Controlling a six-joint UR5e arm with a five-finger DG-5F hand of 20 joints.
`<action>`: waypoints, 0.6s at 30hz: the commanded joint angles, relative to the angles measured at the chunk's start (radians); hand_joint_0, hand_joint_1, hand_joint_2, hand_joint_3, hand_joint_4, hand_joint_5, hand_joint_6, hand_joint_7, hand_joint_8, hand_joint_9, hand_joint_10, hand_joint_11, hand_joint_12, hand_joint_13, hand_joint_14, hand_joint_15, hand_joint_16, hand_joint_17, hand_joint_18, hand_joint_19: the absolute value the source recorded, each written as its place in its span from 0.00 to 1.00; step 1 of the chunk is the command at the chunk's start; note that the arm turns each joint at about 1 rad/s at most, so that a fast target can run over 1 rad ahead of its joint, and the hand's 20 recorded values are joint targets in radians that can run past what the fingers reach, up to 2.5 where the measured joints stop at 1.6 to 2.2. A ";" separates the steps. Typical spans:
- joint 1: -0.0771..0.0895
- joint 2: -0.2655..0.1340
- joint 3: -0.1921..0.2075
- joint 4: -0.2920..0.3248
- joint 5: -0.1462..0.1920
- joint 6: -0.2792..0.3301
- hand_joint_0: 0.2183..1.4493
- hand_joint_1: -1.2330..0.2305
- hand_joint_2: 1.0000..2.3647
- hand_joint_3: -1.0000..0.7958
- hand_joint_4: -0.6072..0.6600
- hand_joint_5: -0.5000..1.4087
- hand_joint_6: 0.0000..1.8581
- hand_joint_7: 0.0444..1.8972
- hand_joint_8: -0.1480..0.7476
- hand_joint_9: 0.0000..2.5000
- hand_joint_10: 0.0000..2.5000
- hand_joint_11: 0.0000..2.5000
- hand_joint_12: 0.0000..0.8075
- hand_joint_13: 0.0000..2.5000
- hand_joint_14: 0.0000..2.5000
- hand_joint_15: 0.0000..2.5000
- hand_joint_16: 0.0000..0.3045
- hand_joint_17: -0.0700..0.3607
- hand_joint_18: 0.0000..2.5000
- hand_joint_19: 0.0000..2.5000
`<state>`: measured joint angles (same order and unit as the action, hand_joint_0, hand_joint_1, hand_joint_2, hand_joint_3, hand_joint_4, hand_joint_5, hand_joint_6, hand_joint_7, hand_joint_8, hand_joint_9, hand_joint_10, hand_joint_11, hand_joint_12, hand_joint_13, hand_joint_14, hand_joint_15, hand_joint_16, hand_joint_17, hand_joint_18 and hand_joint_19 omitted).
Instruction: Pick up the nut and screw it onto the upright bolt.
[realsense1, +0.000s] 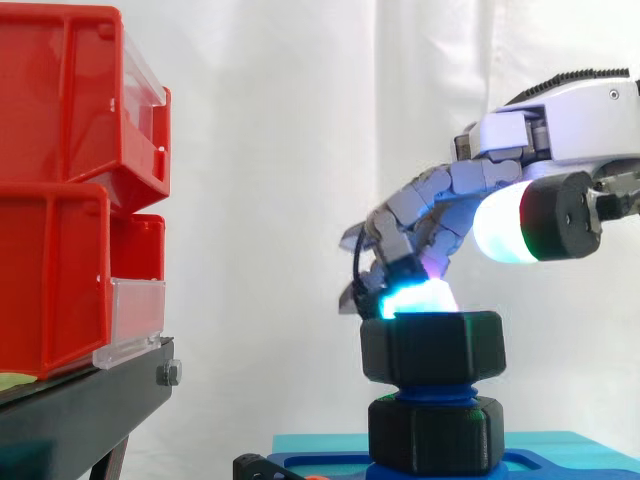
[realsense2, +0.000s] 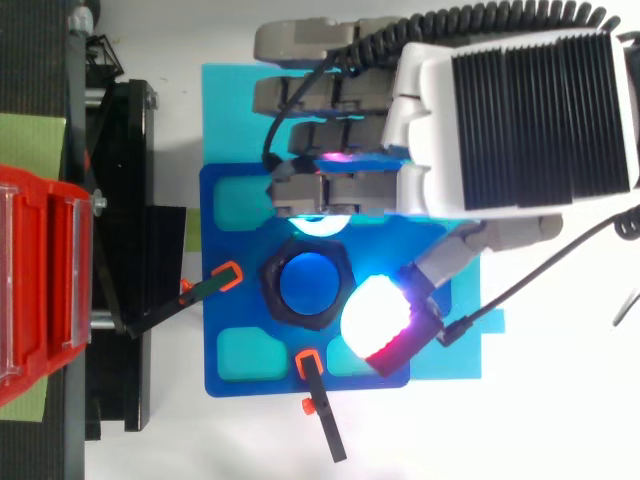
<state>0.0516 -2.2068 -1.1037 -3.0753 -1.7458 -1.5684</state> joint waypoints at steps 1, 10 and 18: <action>-0.012 0.001 0.001 -0.003 -0.012 -0.001 0.27 0.72 0.00 0.28 0.56 0.29 0.30 0.71 0.43 0.40 0.00 0.00 0.27 0.26 0.00 0.00 0.06 0.26 0.12 0.00; -0.016 -0.001 0.028 -0.003 -0.015 -0.001 0.25 0.76 0.00 0.28 0.68 0.24 0.27 0.55 0.44 0.33 0.00 0.00 0.34 0.22 0.00 0.00 0.08 0.29 0.07 0.00; -0.009 0.001 0.085 -0.033 -0.018 -0.018 0.23 0.79 0.00 0.28 0.64 0.19 0.27 0.35 0.41 0.25 0.00 0.00 0.38 0.15 0.00 0.00 0.11 0.34 0.00 0.00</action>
<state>0.0402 -2.2061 -1.0296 -3.1043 -1.7624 -1.5830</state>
